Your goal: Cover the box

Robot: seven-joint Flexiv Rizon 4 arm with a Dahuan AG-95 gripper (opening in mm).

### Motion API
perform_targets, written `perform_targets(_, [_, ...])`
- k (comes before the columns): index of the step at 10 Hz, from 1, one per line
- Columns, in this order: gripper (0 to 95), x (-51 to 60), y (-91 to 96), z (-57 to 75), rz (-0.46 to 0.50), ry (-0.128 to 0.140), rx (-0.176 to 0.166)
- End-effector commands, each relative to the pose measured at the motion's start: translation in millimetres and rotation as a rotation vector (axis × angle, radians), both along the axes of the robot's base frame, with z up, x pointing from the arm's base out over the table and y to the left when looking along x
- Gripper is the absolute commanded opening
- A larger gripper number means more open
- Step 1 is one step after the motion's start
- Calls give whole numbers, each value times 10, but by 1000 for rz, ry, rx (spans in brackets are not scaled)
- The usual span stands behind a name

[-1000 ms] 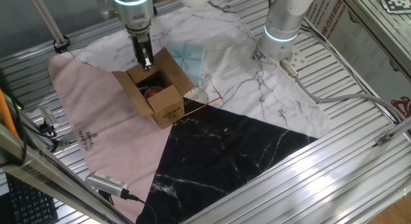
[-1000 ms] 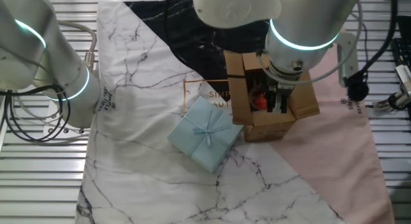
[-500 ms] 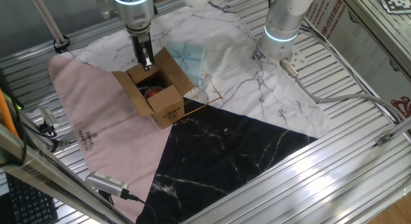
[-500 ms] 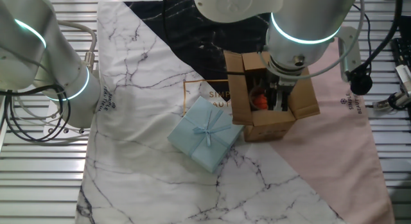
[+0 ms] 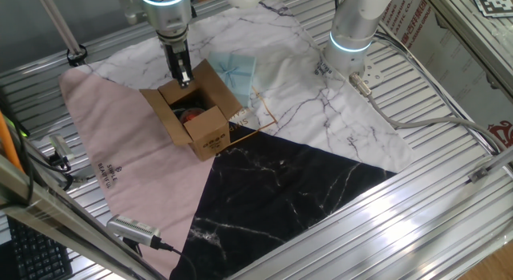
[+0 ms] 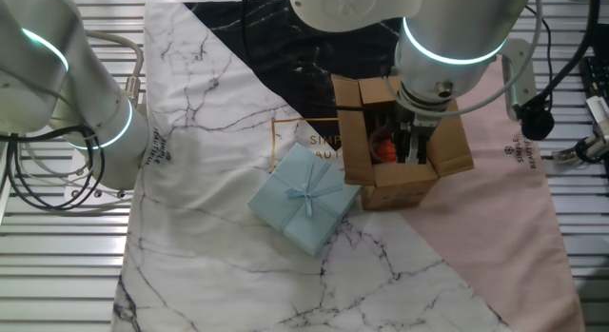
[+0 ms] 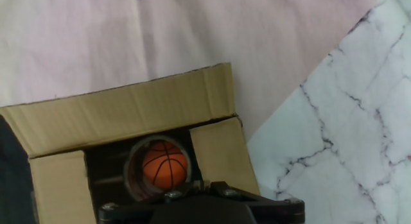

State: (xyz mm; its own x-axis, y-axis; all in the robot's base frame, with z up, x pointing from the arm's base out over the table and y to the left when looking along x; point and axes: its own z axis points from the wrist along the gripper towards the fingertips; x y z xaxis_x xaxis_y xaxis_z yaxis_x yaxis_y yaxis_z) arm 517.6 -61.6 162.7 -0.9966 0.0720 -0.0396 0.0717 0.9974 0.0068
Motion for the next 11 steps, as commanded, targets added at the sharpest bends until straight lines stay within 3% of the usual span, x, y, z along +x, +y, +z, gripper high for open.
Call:
perform_targets(1, [0,-1,2,4,6,1,1])
perform_targets(11, [0,-1,2,4,25,-7,9])
